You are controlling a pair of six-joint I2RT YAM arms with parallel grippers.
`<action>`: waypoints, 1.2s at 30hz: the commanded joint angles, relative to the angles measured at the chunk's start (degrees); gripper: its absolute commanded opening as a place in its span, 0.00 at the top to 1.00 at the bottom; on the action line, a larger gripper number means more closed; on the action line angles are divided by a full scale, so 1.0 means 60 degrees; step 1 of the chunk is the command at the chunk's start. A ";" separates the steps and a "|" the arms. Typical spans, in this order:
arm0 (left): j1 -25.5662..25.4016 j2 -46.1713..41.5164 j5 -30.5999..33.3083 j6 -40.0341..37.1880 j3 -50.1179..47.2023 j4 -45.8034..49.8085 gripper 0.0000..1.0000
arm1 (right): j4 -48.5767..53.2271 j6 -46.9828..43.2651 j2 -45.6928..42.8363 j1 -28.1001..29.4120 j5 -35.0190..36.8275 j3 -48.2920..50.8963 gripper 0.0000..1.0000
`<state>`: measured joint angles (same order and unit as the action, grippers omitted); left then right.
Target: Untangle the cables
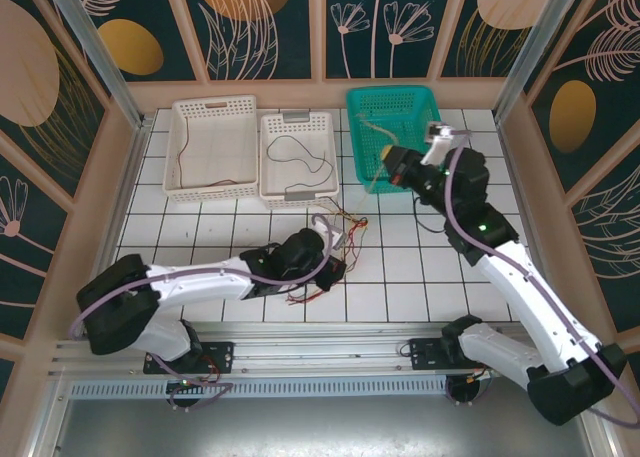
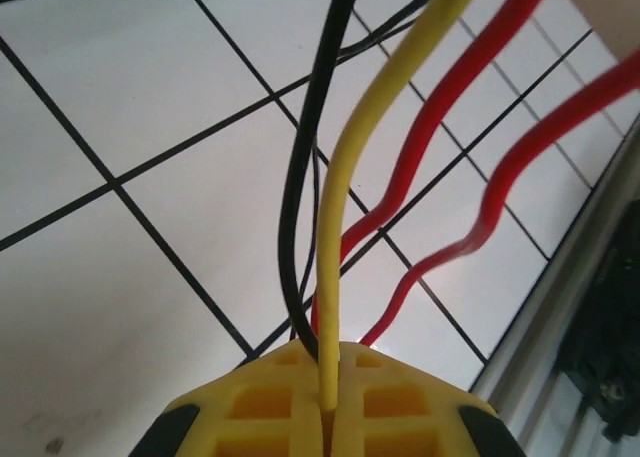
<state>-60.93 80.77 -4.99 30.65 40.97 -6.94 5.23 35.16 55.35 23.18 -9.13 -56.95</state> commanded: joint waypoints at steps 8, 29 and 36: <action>-0.0048 -0.2541 0.0706 0.0252 -0.1347 0.1588 1.00 | 0.0039 0.1138 -0.0827 -0.3151 -0.0234 0.0512 1.00; -0.0041 -0.6767 0.6153 0.3166 -0.1351 0.6172 1.00 | 0.1064 0.2994 -0.2459 -0.5485 0.1711 0.1447 1.00; -0.0041 -0.7351 0.7812 0.4549 -0.0939 0.7789 1.00 | 0.1501 0.3084 -0.2756 -0.5548 0.2467 0.1432 1.00</action>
<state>-61.19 37.98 33.32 52.14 32.93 31.99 13.41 52.86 39.55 -9.34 0.93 -48.29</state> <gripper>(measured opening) 0.044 0.044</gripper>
